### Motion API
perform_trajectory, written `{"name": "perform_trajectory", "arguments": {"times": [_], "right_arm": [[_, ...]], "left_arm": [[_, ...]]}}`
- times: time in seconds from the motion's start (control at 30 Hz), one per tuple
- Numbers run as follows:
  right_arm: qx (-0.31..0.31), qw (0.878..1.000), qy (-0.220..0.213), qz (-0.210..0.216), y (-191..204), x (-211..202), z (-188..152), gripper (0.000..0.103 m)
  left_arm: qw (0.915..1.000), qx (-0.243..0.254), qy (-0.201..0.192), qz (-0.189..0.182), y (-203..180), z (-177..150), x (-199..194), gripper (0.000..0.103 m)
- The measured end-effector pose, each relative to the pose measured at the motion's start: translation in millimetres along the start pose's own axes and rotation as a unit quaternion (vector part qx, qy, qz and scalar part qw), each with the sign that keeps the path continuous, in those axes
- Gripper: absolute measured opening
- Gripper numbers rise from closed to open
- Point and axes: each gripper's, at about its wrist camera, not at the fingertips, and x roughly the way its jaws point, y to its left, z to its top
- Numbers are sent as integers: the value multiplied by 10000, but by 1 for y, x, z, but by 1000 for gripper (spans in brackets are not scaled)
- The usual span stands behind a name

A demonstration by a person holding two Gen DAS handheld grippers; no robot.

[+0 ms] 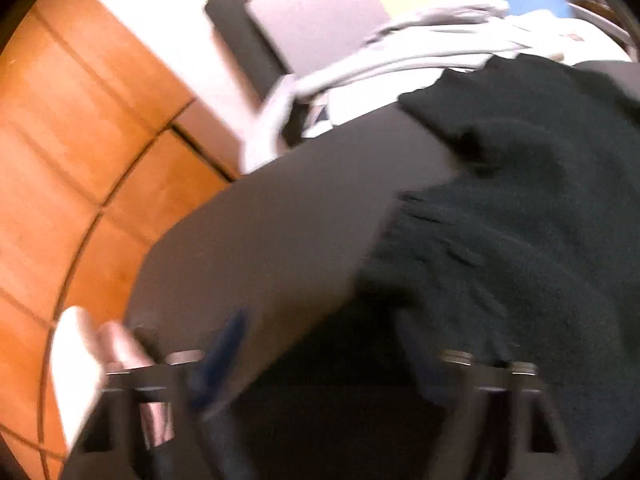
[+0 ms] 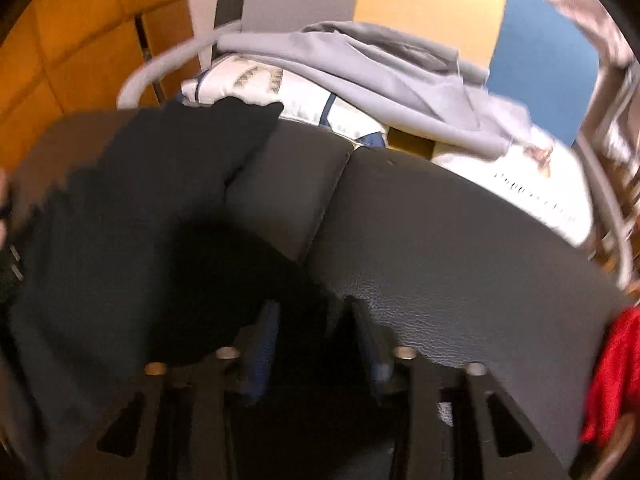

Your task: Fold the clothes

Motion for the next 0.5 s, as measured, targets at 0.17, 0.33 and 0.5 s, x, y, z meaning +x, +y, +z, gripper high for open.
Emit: {"name": "perform_trajectory", "arguments": {"times": [0.17,0.33,0.5], "right_arm": [[108,9981,-223,-557,-19,-13,-20,10],[947,9909,-317,-898,-76,-7,-38,10],[1178,9900,-404,-665,-101,-3,-34,25]], "left_arm": [[9997,50,-67,-235,-27,8,-9,0],[9997,151,-122,-146,-47,39,-2,0],[9964,708,-293,352,-70,68,19,0]]}}
